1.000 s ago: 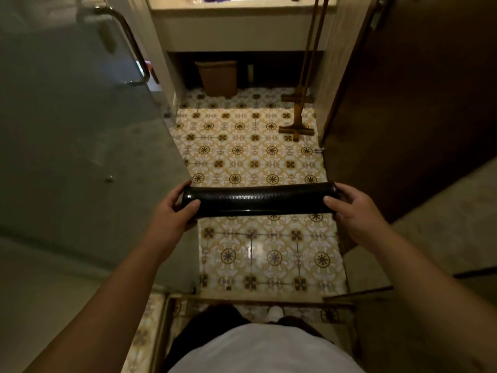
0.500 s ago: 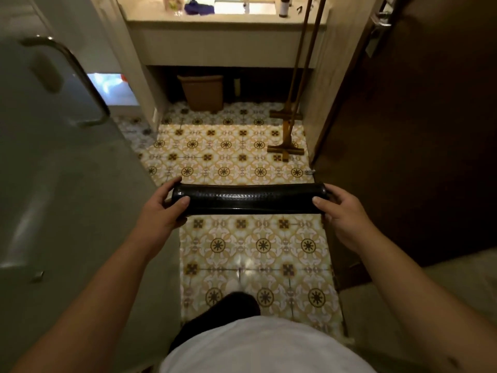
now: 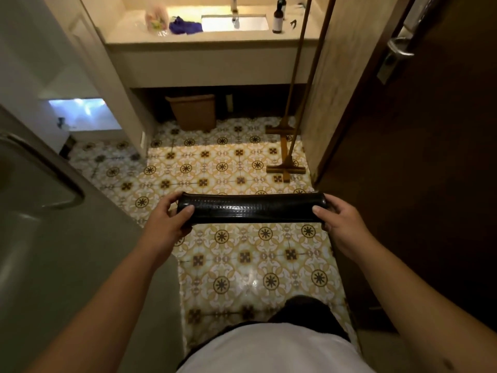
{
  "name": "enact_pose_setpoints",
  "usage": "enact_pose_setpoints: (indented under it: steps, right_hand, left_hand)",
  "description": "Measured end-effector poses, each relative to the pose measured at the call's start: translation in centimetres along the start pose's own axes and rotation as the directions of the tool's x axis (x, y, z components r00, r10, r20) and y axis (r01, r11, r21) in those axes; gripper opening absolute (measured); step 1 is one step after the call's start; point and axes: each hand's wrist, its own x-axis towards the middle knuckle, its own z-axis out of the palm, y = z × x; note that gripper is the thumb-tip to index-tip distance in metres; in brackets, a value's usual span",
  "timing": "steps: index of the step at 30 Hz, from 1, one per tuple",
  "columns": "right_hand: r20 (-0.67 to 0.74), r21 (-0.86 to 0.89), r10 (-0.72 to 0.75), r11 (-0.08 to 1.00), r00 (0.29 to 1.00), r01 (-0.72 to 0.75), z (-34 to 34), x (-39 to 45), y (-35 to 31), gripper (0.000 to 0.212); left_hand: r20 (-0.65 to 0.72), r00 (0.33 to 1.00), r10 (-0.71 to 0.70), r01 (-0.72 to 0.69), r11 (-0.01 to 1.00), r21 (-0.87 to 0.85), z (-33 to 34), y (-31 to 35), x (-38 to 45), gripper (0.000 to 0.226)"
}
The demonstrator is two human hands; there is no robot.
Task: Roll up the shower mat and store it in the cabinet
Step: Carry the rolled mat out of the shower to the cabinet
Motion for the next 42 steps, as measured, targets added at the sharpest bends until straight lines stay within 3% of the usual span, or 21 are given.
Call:
enact_pose_setpoints:
  steps: [13,21,24,30,36,42]
  right_hand:
    - [0.129,-0.070,0.016,0.998,0.992,-0.007,-0.4,16.5,-4.7,0.032]
    - [0.247,-0.155,0.035,0.988,0.968,0.004,-0.9,26.3,-9.1,0.028]
    - [0.284,-0.220,0.025,0.975,0.959,0.040,0.5,29.8,-10.2,0.038]
    - [0.381,-0.281,0.050,0.957,0.923,0.064,7.1,35.8,-11.6,0.044]
    - [0.500,-0.322,0.029,0.934,0.865,0.155,16.2,41.2,-13.9,0.026]
    - [0.603,-0.358,0.065,0.913,0.795,0.196,25.7,46.1,-16.5,0.025]
  left_hand:
    - [-0.103,0.994,-0.037,0.032,0.998,-0.047,4.7,2.2,11.6,0.035]
    - [-0.235,0.971,-0.048,0.025,0.994,-0.102,8.1,4.0,16.5,0.033]
    - [-0.285,0.957,-0.059,0.024,0.992,-0.124,7.9,4.4,17.6,0.036]
    - [-0.410,0.906,-0.107,0.025,0.979,-0.201,4.9,5.0,20.5,0.041]
    - [-0.513,0.848,-0.130,-0.026,0.958,-0.284,-0.5,5.2,24.6,0.031]
    - [-0.613,0.771,-0.172,-0.055,0.941,-0.333,-5.4,6.0,27.8,0.037]
